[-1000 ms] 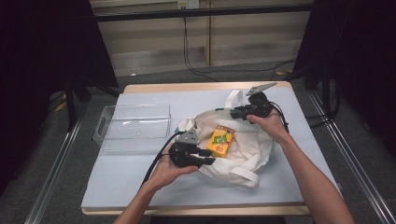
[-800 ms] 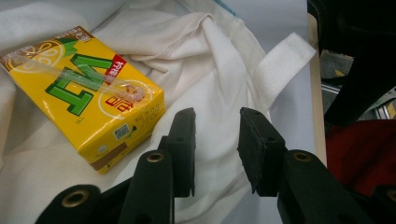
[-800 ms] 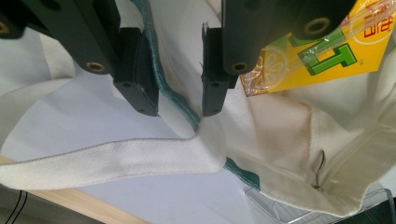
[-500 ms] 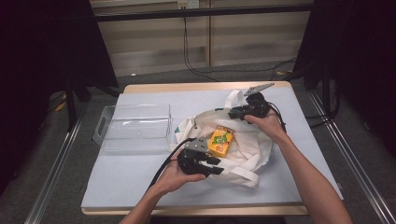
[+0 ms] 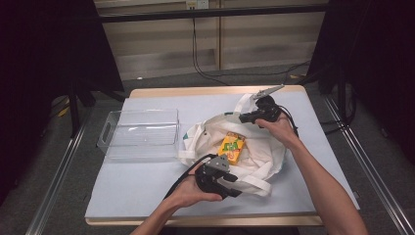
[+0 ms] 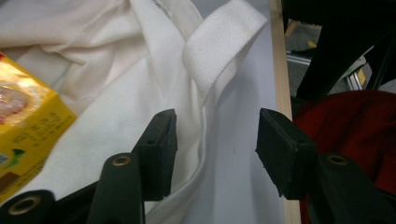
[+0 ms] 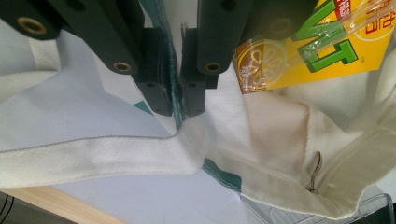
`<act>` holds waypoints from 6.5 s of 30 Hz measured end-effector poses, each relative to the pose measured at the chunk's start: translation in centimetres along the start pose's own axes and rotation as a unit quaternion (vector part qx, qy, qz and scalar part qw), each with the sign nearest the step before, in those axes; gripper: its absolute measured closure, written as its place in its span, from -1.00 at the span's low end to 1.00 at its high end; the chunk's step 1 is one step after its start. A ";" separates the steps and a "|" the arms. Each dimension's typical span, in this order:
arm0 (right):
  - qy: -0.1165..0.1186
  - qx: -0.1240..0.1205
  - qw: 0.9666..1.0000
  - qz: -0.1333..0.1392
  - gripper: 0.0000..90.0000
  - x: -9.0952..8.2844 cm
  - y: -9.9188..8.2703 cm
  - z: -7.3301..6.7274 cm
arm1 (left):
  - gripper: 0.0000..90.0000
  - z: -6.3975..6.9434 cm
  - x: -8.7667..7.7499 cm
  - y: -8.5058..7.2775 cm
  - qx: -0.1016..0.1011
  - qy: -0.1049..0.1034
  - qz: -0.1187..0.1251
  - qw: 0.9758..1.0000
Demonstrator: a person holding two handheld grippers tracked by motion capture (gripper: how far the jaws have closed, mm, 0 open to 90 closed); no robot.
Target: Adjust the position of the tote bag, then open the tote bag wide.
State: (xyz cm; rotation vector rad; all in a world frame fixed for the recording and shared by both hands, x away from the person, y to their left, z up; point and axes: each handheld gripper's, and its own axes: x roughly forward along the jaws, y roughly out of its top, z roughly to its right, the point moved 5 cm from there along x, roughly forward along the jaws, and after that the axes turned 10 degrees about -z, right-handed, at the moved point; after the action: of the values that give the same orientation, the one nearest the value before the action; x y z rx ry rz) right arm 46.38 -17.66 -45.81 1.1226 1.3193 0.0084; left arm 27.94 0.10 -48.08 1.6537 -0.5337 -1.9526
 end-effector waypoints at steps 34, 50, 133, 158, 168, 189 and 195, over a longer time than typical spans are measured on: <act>-0.008 0.023 0.999 -0.032 0.86 1.6 0.8 2.6 | 0.92 1.3 -1.2 0.0 0.003 -0.022 0.009 1.000; -0.035 0.049 0.997 -0.053 0.90 3.0 1.1 4.1 | 0.92 2.0 -1.0 -0.6 0.006 -0.038 0.003 0.999; -0.066 0.046 0.996 0.045 -0.27 -8.6 -12.7 -4.9 | -0.04 -12.3 -9.5 -1.7 -0.191 0.156 0.109 0.963; -0.061 0.045 0.997 0.010 0.68 -6.4 -14.2 -5.6 | 0.89 -14.1 -8.1 -2.7 -0.213 0.169 0.049 0.961; -0.066 0.043 0.997 0.006 0.95 -7.4 -15.8 -5.9 | 0.90 -14.2 -8.3 -3.8 -0.224 0.178 0.037 0.957; -0.067 0.047 0.995 0.064 0.26 -8.7 -15.5 -6.7 | 0.35 -12.8 -8.8 -4.4 -0.230 0.178 0.077 0.954; -0.070 0.049 0.993 0.084 0.08 -9.3 -15.9 -7.9 | 0.09 -11.7 -10.6 -4.4 -0.223 0.196 0.113 0.948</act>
State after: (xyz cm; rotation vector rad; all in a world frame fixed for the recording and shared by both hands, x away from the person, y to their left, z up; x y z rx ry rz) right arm 28.35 -26.13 -47.86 1.2912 1.1089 -0.0107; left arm 40.08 10.46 -44.52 1.5452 -0.1063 -1.3981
